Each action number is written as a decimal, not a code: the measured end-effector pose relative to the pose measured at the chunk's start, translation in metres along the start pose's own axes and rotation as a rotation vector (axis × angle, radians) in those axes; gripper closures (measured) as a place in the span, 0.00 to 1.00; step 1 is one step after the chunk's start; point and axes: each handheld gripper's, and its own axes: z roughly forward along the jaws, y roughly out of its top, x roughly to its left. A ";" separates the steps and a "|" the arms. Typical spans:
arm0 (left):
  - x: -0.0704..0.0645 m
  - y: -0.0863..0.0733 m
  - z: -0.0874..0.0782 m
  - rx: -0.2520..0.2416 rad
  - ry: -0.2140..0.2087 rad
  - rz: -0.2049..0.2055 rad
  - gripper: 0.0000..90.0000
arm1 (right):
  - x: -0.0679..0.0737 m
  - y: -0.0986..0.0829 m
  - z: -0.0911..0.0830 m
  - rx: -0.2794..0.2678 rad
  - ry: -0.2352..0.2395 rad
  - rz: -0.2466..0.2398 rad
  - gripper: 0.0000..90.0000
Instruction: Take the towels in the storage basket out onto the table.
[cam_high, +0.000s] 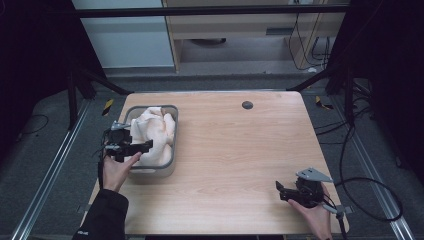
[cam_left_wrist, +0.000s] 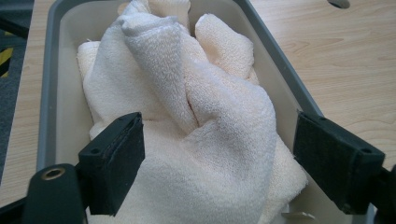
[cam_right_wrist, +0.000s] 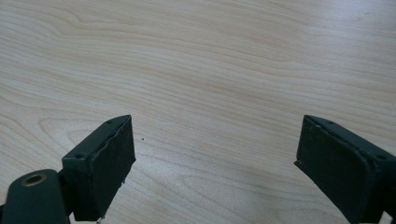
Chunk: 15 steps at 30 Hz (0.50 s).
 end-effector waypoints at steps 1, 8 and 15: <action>0.000 0.001 0.002 0.005 0.003 0.002 0.18 | 0.000 0.000 0.000 0.000 0.000 0.003 0.13; -0.006 0.005 0.015 0.026 0.026 0.009 0.15 | -0.001 0.000 0.001 0.007 0.003 0.003 0.12; -0.012 0.010 0.027 0.054 0.026 0.016 0.14 | -0.001 0.000 0.002 0.014 0.000 0.003 0.11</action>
